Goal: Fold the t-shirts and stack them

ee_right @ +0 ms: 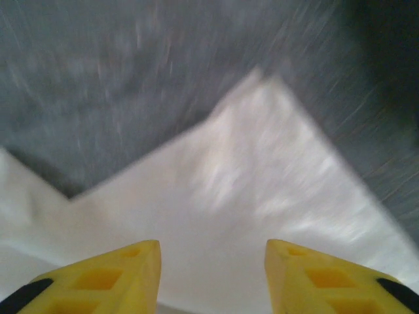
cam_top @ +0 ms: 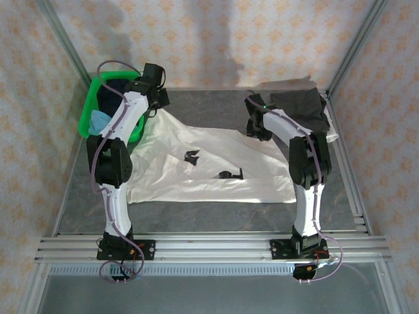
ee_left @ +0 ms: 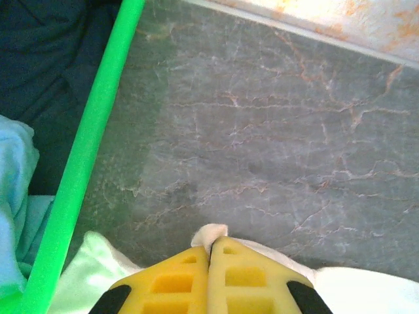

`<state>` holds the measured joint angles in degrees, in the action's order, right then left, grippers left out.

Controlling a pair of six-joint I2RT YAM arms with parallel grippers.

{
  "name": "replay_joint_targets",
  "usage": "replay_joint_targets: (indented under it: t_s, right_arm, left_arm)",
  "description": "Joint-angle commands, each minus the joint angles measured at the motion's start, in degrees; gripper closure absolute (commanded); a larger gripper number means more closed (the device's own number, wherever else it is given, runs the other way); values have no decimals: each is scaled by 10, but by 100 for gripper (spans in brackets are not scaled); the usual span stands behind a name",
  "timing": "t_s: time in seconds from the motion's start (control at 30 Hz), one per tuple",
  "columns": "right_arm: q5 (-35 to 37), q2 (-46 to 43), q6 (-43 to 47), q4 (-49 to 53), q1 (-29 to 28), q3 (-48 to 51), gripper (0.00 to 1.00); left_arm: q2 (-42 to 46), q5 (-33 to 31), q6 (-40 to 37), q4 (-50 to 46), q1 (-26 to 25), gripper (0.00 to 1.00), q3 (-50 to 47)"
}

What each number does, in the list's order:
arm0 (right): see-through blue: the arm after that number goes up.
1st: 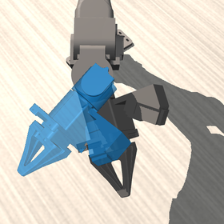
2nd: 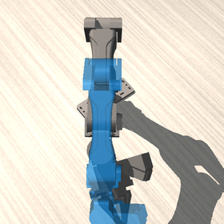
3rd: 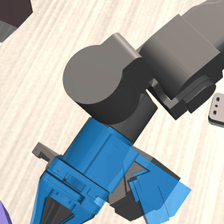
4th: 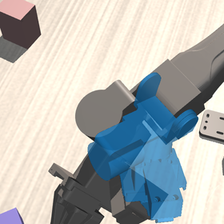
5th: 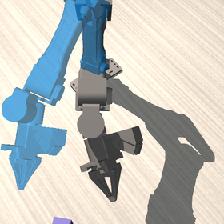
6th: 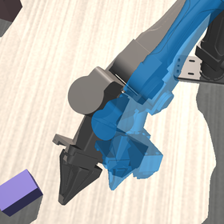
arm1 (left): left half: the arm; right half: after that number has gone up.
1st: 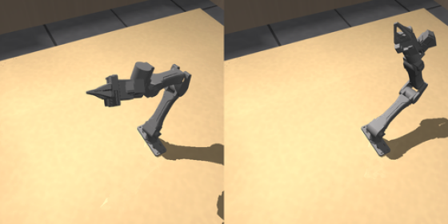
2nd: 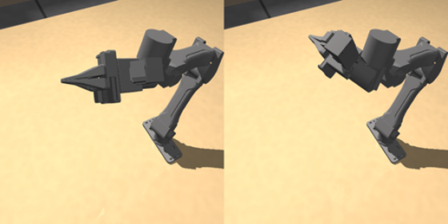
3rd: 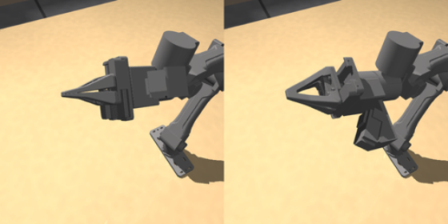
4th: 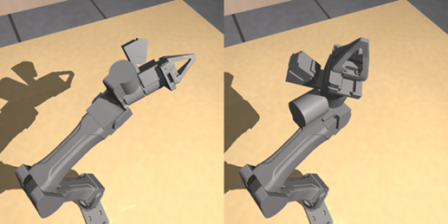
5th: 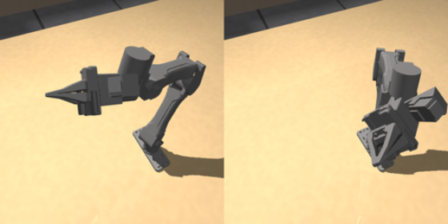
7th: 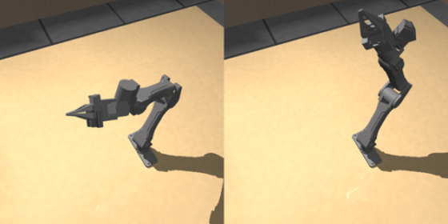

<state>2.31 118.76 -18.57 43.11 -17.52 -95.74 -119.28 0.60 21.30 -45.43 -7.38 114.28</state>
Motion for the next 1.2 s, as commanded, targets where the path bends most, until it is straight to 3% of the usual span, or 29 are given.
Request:
replay_joint_targets:
  t_s: [0.0, 0.3, 0.6, 0.8, 1.03, 1.17]
  right_arm:
    - [71, 40, 32, 43, 20, -55, 50]
    - [-38, 120, 64, 37, 58, -132, 45]
    - [-39, 148, 55, 40, 66, -142, 50]
    - [-31, 152, 57, 45, 67, -139, 65]
    - [-18, 124, 51, 75, 68, -165, 99]
    - [7, 54, 44, 77, 68, -141, 100]
  left_arm:
    - [-11, -11, -13, 1, 2, 100, 4]
    - [-27, -7, -17, -12, 2, 100, 24]
    - [-35, -1, -17, -21, 3, 100, 41]
    - [-38, -1, -21, -32, 3, 100, 58]
    - [-54, 16, -28, -68, 3, 100, 127]
    - [-11, 30, -28, -73, 2, 100, 109]
